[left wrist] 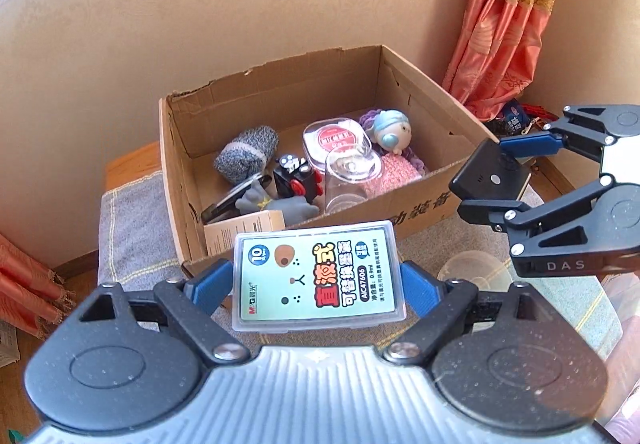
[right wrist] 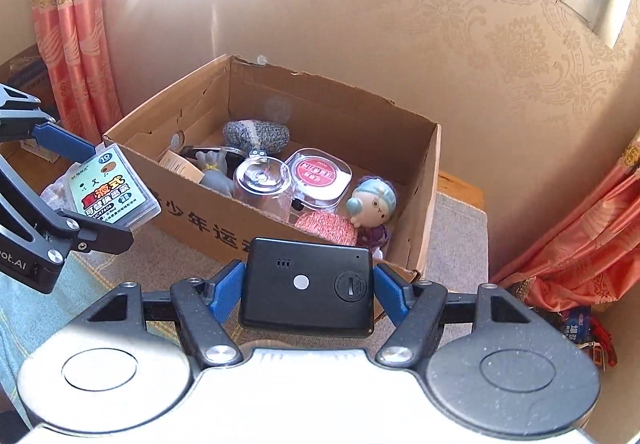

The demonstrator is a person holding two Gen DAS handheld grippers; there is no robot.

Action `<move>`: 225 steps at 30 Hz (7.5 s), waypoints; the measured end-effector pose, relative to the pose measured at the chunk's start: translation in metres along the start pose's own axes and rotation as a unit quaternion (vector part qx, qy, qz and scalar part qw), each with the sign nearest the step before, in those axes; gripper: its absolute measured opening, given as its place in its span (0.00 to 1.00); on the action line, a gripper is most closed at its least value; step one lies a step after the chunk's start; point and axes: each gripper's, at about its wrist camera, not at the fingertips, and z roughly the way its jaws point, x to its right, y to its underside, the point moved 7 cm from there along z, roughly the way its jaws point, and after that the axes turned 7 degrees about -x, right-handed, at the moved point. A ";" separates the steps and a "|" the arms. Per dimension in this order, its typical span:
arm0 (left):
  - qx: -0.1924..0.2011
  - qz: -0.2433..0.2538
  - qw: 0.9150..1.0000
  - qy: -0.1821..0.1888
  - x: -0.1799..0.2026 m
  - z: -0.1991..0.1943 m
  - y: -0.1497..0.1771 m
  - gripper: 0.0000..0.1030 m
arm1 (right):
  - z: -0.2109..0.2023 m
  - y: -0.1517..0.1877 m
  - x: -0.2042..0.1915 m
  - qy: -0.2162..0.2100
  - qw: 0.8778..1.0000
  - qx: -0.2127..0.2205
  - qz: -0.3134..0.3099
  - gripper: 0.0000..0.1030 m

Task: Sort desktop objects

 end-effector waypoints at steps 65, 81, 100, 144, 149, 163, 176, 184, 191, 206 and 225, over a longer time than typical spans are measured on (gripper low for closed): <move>0.002 0.006 0.998 -0.068 -0.044 0.045 -0.094 0.88 | -0.008 -0.022 0.033 0.008 0.999 0.015 0.041 0.98; 0.010 0.052 0.996 -0.070 -0.010 0.004 -0.055 0.89 | -0.019 0.003 0.019 -0.001 0.999 0.003 0.051 1.00; 0.019 0.051 0.997 -0.051 0.017 -0.014 0.025 0.89 | 0.018 0.087 -0.004 -0.030 0.994 -0.082 0.071 1.00; 0.010 -0.006 1.000 -0.028 0.012 -0.021 0.063 0.89 | 0.055 0.070 -0.028 -0.009 0.986 -0.115 0.119 0.90; 0.007 -0.013 1.000 -0.026 0.010 -0.021 0.066 0.89 | 0.033 0.052 -0.019 -0.006 0.990 -0.092 0.105 0.90; 0.007 -0.017 1.000 -0.016 0.010 -0.020 0.070 0.89 | -0.012 0.005 0.001 0.014 0.996 -0.035 0.080 0.90; 0.016 -0.032 0.999 -0.011 -0.004 -0.015 0.068 0.89 | -0.004 -0.051 0.009 0.026 0.999 -0.008 0.044 0.90; 0.023 -0.033 0.999 -0.019 -0.014 -0.005 0.065 0.89 | 0.027 -0.081 0.018 0.018 0.999 -0.017 0.045 0.90; 0.023 -0.035 0.999 -0.022 -0.021 0.003 0.062 0.89 | 0.056 -0.102 0.025 0.012 0.999 -0.027 0.045 0.90; 0.016 -0.040 0.999 0.018 -0.022 0.011 0.059 0.89 | 0.092 -0.131 0.032 0.018 0.997 -0.048 0.051 0.90; 0.031 -0.052 0.998 -0.011 -0.027 -0.010 0.064 0.89 | 0.053 -0.135 0.022 0.018 0.998 -0.041 0.052 1.00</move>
